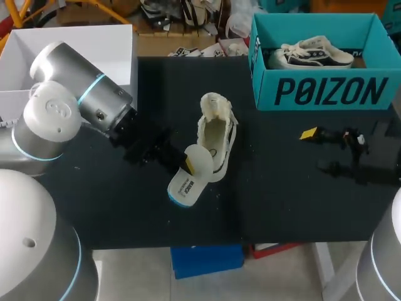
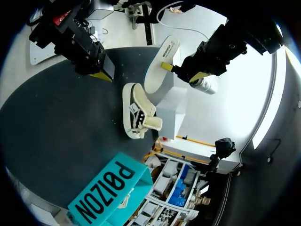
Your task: Take the shoe out of the shoebox, open the shoe tongue, remove and reinsert the insole, then place the shoe into the shoebox
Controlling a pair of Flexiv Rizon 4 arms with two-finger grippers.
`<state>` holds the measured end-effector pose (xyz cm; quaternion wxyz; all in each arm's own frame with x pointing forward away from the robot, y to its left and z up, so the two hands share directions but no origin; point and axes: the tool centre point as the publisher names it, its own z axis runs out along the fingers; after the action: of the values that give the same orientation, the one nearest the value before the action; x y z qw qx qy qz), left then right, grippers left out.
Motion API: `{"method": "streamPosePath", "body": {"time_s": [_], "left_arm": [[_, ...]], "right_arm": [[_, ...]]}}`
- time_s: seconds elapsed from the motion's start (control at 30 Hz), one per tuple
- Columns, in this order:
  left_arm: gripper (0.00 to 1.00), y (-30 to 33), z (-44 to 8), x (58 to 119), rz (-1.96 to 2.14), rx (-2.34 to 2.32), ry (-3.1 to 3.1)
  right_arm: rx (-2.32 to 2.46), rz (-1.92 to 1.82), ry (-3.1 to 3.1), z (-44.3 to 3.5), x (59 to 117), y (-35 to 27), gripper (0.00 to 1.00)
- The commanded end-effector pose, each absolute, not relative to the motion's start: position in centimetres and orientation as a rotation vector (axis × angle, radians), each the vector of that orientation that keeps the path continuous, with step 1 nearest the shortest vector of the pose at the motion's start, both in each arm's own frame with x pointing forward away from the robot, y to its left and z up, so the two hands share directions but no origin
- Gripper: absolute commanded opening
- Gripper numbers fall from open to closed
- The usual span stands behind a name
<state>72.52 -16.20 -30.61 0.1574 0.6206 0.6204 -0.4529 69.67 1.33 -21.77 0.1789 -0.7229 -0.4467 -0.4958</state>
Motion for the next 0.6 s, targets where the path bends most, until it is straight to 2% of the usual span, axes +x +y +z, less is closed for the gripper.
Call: {"method": "streamPosePath", "body": {"time_s": [0.03,0.6], "left_arm": [[0.0,-17.3,-31.4,74.4,-1.327,1.826,1.776],[0.0,-19.2,-33.7,79.3,-1.327,1.899,1.807]], "right_arm": [[-2.049,-1.405,-1.26,-21.9,69.7,1.6,1.0],[-2.049,-1.405,-1.26,-21.9,69.7,1.6,1.0]]}}
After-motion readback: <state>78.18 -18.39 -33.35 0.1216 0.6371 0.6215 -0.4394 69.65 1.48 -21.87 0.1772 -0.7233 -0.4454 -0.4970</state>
